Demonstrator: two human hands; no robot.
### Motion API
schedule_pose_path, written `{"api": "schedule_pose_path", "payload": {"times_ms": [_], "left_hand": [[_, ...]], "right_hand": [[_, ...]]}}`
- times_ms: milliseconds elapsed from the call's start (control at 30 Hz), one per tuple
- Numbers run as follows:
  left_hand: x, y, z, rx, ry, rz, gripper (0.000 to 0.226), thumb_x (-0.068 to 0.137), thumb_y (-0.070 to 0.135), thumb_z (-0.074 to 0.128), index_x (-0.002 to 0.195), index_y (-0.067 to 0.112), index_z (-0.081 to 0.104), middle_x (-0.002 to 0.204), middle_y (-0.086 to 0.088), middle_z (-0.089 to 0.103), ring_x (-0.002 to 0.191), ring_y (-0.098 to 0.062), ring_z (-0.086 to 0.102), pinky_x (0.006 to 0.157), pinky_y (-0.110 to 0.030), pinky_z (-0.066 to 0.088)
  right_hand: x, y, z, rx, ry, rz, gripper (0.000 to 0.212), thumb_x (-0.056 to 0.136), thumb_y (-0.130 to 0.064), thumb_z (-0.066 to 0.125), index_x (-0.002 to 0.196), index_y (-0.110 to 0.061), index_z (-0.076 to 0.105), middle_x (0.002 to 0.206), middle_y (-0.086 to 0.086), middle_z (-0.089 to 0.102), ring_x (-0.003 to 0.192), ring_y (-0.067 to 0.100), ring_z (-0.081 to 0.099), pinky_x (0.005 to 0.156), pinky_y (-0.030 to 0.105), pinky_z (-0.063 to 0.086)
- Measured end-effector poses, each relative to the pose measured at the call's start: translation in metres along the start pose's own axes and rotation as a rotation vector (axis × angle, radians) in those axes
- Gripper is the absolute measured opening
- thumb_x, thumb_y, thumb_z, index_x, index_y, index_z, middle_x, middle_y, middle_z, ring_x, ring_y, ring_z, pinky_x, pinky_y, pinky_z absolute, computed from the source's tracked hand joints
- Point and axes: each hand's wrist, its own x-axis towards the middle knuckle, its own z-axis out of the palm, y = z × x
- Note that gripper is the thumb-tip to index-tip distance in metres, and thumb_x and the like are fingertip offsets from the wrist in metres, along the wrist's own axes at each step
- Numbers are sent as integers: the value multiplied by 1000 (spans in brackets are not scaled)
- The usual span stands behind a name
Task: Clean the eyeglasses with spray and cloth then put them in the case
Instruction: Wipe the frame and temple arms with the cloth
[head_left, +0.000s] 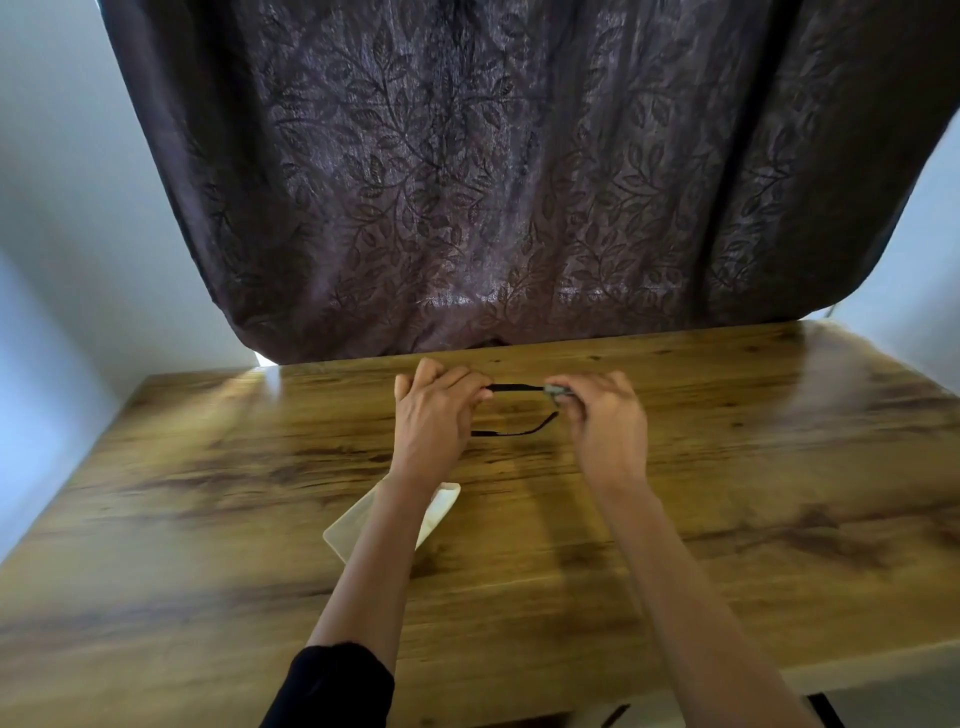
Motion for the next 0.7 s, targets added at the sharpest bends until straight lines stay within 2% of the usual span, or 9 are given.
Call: {"api": "schedule_pose_path", "payload": {"times_ms": [100,167,300,433,600,700], "left_hand": [[6,1,-2,6,1,21,24,90,30,45,88,23,67,82,13,67,82,-9,38,70,-24,16],[8,2,0,-3,-5,10,23,91,30,45,88,23,66,83,12,67,82,-10,38,69,-24,15],[10,7,3,26,-30,43,28,92,34,40,87,23,65,83,12,66,82,-11,37,68,-23,13],[8,9,6,44,-35,48,28,91,35,40,84,22,64,81,11,66,81,-11,36,67,-24,11],[4,-1,3,-24,14,11,25,91,31,44,89,22,67,84,11,68,84,-10,39,70,-24,16],[3,2,6,-77,23,-23,29,91,30,41,89,20,68,84,10,69,83,-10,38,73,-27,19]], "right_hand": [[5,12,-5,11,23,72,25,78,2,65,97,-12,71,90,6,72,89,18,60,69,27,53],[5,10,-3,14,47,70,26,77,4,64,96,-10,72,89,6,72,89,19,60,71,24,51],[0,-8,9,-18,47,-33,22,75,1,68,94,-9,72,87,5,73,82,20,60,68,21,47],[-1,-15,7,-19,16,-94,23,75,-2,69,96,-12,72,88,3,73,84,18,61,68,18,41],[8,22,-8,-21,8,112,26,77,2,65,95,-16,72,91,3,73,90,17,60,69,23,48],[10,13,-4,-31,37,116,28,78,7,62,93,-13,72,91,4,73,92,21,61,70,19,45]]}}
